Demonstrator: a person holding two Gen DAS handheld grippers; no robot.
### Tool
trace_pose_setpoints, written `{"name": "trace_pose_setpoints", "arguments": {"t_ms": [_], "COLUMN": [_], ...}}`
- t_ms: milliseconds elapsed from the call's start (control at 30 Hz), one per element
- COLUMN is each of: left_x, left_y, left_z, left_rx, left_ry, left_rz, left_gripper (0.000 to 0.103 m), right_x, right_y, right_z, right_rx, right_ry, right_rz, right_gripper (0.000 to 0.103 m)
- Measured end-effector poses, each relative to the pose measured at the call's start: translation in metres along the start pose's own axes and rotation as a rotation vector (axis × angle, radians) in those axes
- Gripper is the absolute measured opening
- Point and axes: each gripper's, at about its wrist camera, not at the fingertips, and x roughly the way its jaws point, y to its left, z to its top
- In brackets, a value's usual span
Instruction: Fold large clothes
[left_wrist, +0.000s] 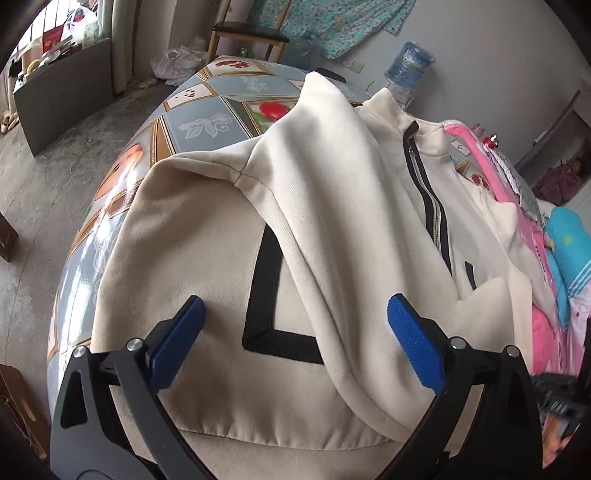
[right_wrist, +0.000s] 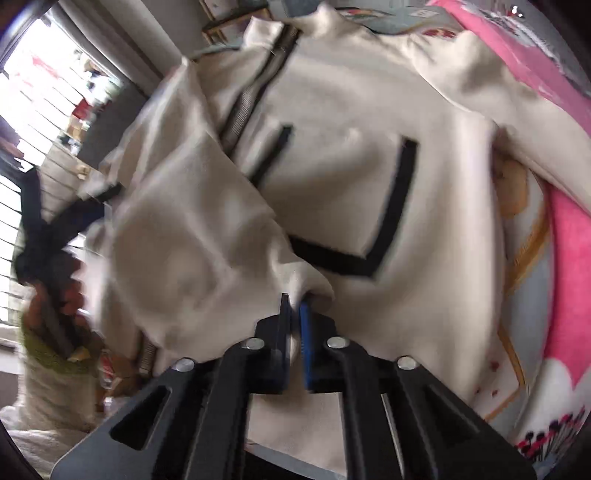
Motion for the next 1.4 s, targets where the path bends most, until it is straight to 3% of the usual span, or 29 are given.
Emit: {"name": "trace_pose_setpoints", "arguments": {"t_ms": [200,300,433,500,567,733,767,833,867,900,933,1000,1067,1167,1367,1400], "left_x": [-0.001,-0.003,-0.005,-0.008,-0.01,-0.014,-0.015,-0.016,-0.014,-0.01,-0.007,0.002,0.01,0.018,0.025,0.025], "left_y": [0.01,0.018,0.021,0.022,0.021,0.023,0.022,0.023,0.022,0.02,0.019,0.013,0.011,0.007,-0.003,-0.002], "left_z": [0.003,0.004,0.003,0.001,0.001,0.01,0.013,0.018,0.021,0.025,0.027,0.03,0.033,0.033,0.029,0.029], "left_rx": [-0.078,-0.118,-0.149,-0.148,-0.143,-0.122,-0.117,-0.107,-0.101,-0.092,-0.085,-0.063,-0.053,-0.029,0.065,0.07], "left_ry": [-0.016,-0.02,-0.036,-0.057,-0.075,-0.101,-0.105,-0.115,-0.11,-0.096,-0.085,-0.062,-0.052,-0.035,-0.006,-0.007], "left_rz": [-0.055,-0.098,-0.12,-0.092,-0.057,0.009,0.022,0.035,0.039,0.054,0.062,0.076,0.094,0.124,0.179,0.177], "left_gripper": [0.096,0.096,0.096,0.096,0.096,0.096,0.096,0.096,0.096,0.096,0.096,0.096,0.096,0.096,0.096,0.096], "right_x": [-0.055,-0.103,-0.175,-0.189,-0.175,-0.047,-0.028,-0.011,-0.006,-0.002,-0.001,0.001,0.009,0.032,0.056,0.057], "right_y": [0.018,0.045,0.054,0.043,0.011,-0.086,-0.098,-0.108,-0.103,-0.092,-0.082,-0.051,-0.02,0.003,0.007,0.008], "right_z": [0.113,0.184,0.224,0.227,0.221,0.181,0.172,0.154,0.148,0.141,0.137,0.129,0.124,0.116,0.097,0.095], "right_rx": [-0.071,-0.127,-0.149,-0.125,-0.056,0.195,0.23,0.249,0.229,0.198,0.167,0.077,-0.031,-0.115,-0.162,-0.179], "right_ry": [-0.16,-0.29,-0.482,-0.528,-0.494,-0.109,-0.061,-0.047,-0.049,-0.054,-0.063,-0.099,-0.109,-0.055,-0.055,-0.077], "right_rz": [0.067,0.094,0.128,0.136,0.146,0.093,0.059,-0.001,-0.008,0.001,0.012,0.01,-0.025,-0.058,-0.11,-0.112], "right_gripper": [0.004,0.004,0.004,0.004,0.005,0.007,0.007,0.01,0.013,0.028,0.053,0.07,0.072,0.073,0.073,0.079]}}
